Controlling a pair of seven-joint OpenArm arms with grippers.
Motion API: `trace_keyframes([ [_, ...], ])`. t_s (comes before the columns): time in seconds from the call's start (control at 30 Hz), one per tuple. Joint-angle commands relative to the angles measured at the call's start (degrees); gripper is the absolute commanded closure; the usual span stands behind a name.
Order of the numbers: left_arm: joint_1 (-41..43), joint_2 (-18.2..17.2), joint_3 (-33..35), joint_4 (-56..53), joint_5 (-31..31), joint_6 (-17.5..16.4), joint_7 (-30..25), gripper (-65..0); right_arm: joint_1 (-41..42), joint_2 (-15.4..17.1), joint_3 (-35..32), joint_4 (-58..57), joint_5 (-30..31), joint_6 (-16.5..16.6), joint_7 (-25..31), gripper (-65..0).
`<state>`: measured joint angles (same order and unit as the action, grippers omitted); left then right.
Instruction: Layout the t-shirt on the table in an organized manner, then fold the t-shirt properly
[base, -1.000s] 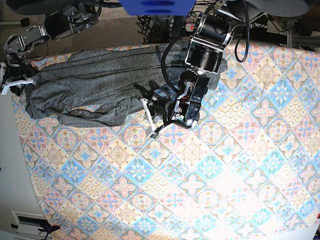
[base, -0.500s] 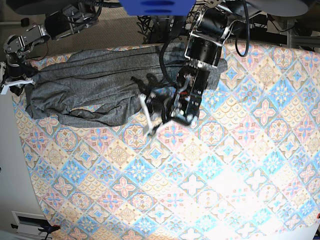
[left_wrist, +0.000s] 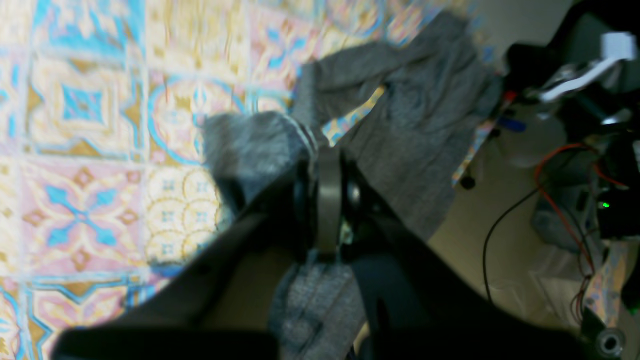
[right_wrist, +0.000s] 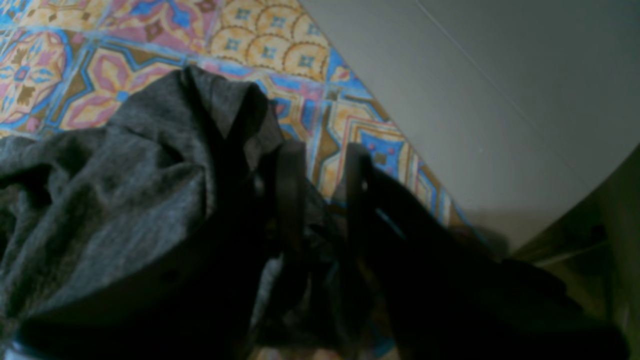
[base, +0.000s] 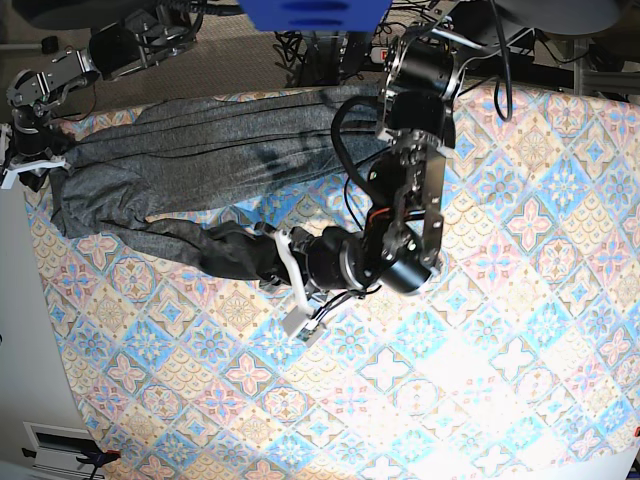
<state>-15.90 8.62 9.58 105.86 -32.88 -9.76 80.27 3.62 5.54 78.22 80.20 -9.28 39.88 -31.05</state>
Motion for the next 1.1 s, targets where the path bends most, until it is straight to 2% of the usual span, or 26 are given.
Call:
trace_keyframes([
  [0.0, -0.1, 0.4, 0.1, 2.2, -2.1, 0.0, -0.3, 0.0, 0.6, 1.1, 0.1, 1.2, 1.1, 0.1, 1.5, -13.3],
  [0.2, 7.4, -7.4, 0.6, 8.3, -13.1, 0.0, -0.3, 0.0, 0.6, 1.1, 0.1, 1.2, 1.1, 0.1, 1.5, -13.3],
  [0.37, 13.0, -17.3, 0.0, 12.7, -23.3, 0.0, -0.3, 0.0, 0.6, 1.1, 0.1, 1.2, 1.1, 0.1, 1.5, -13.3],
  [0.5, 16.1, -22.6, -1.0, 13.0, -26.2, 0.0, -0.3, 0.0, 0.6, 1.1, 0.1, 1.2, 1.1, 0.1, 1.5, -13.3],
  [0.77, 23.9, -27.4, -6.7, 13.7, -26.9, -0.2, -0.3, 0.0, 0.6, 1.1, -0.2, 1.2, 1.1, 0.1, 1.5, -13.4],
  [0.87, 24.6, -28.0, -6.5, 13.5, -23.7, -0.2, -0.3, 0.0, 0.9, 1.1, -0.2, 1.2, 1.1, 0.1, 1.5, -14.1],
  [0.97, 25.9, -27.7, -6.3, 12.7, -17.3, -0.2, -0.3, 0.0, 0.9, 1.1, -0.4, 1.2, 1.1, 0.1, 1.5, -21.3],
  [1.07, 26.9, -27.6, -5.6, 12.6, -11.7, -0.2, -0.3, 0.0, 0.6, 1.1, -4.1, 2.1, 1.1, 0.1, 1.5, -28.9],
])
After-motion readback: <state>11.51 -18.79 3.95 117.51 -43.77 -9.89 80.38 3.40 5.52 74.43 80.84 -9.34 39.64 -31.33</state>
